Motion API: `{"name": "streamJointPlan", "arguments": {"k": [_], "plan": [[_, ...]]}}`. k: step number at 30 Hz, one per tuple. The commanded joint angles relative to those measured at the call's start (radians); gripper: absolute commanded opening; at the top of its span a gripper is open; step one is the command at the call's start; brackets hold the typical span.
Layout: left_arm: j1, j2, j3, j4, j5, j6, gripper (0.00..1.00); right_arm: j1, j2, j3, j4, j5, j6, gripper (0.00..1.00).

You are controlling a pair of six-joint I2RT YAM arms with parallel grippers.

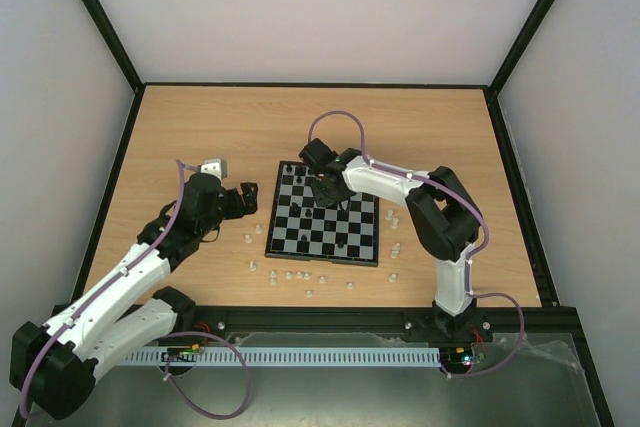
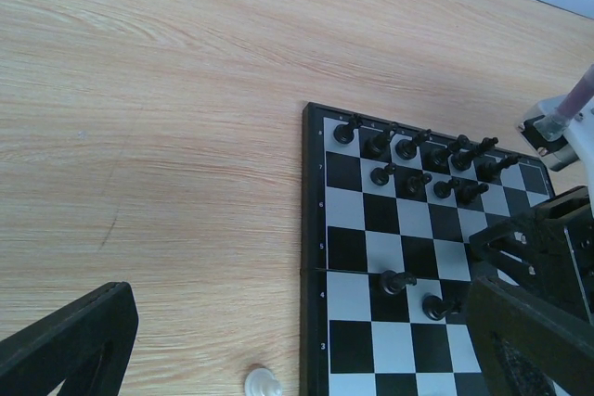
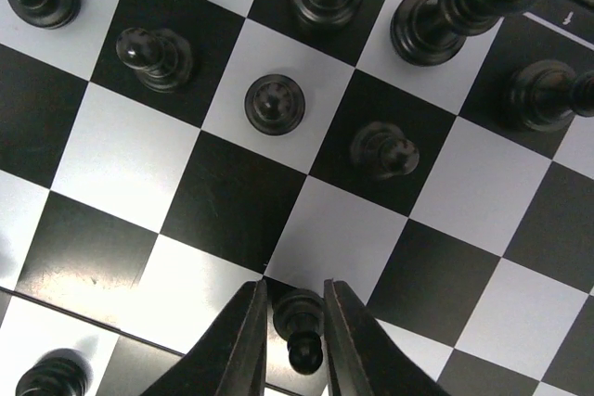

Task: Set up the chess pieces on the board
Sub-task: Move the chess piece to the chessboard.

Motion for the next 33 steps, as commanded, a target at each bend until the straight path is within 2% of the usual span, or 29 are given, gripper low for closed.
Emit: {"name": "streamJointPlan", "arguments": {"k": [1,7,14,33], "plan": [[-0.005,0.010,-0.012,0.009,-0.011,0.003,0.99,-0.010,0.012,0.007,-0.043,0.020,-0.008,0.16],[-0.004,0.009,-0.011,0.009,-0.012,0.003,0.99,-0.063,-0.017,-0.023,-0.035,0.019,-0.013,0.10],[-0.005,0.024,-0.011,0.016,-0.006,0.006,1.00,-0.154,-0.044,-0.031,-0.031,0.015,-0.022,0.09],[-0.005,0.034,-0.008,0.021,-0.011,0.010,0.99,-0.166,0.007,0.039,-0.021,-0.026,-0.031,0.11]]}}
